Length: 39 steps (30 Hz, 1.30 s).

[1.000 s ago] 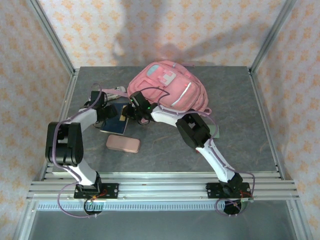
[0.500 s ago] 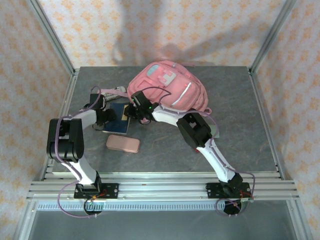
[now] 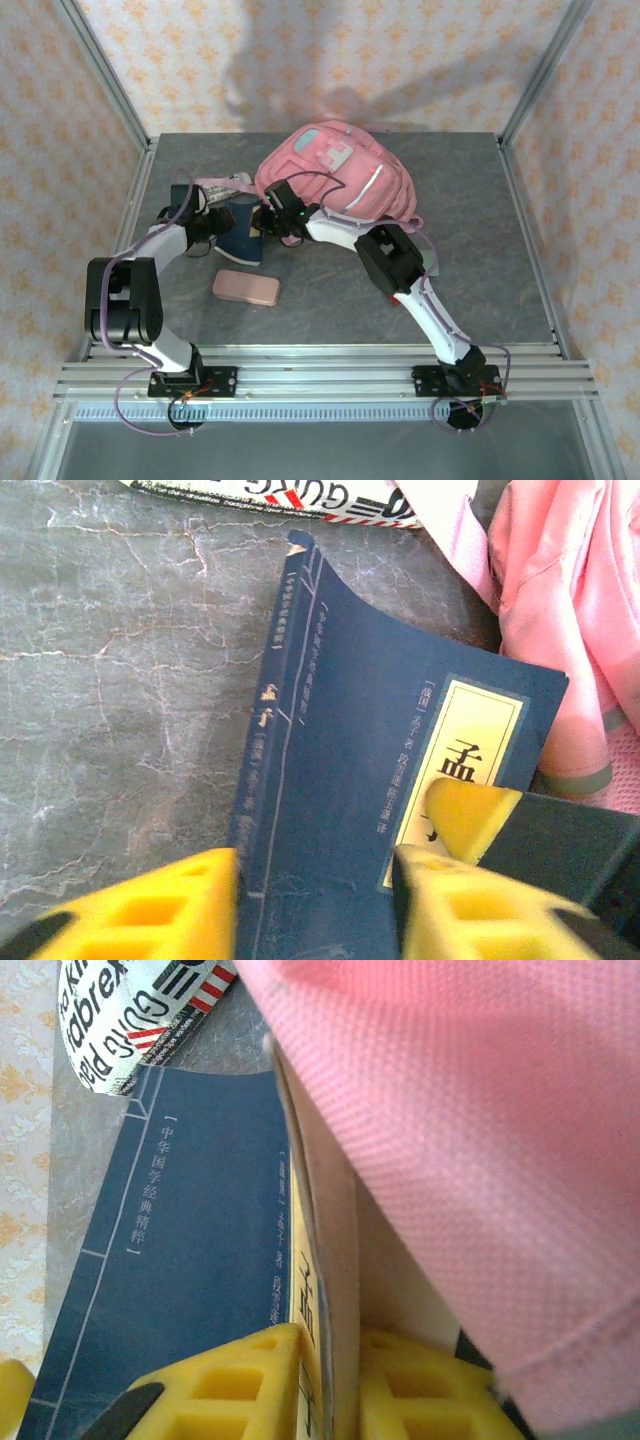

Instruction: Pack books, pencil case, and school supplies into a backpack

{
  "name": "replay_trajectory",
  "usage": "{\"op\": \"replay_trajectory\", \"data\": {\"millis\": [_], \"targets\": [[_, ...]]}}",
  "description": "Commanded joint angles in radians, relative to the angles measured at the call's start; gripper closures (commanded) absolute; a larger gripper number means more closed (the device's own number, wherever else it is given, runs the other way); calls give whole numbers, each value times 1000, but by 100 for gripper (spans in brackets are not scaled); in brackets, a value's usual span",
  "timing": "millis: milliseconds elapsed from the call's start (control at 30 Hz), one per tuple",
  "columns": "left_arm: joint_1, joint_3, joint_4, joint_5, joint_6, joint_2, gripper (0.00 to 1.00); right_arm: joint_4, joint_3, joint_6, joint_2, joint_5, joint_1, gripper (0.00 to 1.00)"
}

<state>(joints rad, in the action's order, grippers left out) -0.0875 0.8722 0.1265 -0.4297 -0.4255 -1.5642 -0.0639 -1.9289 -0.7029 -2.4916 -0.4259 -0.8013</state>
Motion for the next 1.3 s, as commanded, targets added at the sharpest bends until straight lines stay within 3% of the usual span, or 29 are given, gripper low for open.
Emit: {"op": "replay_trajectory", "data": {"millis": [0,67,100,167,400,500,633,867,1067,1267], "targets": [[31,-25,-70,-179,-25,-21,69,-140,43,-16,-72,11,-15,81],[31,-31,-70,-194,-24,-23,78,-137,44,-18,-73,9,-14,80],[31,-33,-67,-193,-23,-23,78,-136,44,-19,-75,8,-15,80],[31,-38,-56,-168,-16,-21,70,-133,44,-21,-76,6,-15,80],[29,-30,26,141,-3,40,35,-150,51,-11,-67,35,-16,81],[29,-17,49,244,3,41,29,-173,59,4,-52,73,-15,81],[28,16,81,298,17,-23,26,-193,73,20,-30,116,-15,82],[29,12,45,219,21,-121,25,-189,74,22,-33,108,-16,82],[34,5,32,34,40,-165,31,-184,61,20,-51,93,-16,82],[31,-22,-37,-136,10,-80,40,-183,45,16,-74,81,-15,82]]}}
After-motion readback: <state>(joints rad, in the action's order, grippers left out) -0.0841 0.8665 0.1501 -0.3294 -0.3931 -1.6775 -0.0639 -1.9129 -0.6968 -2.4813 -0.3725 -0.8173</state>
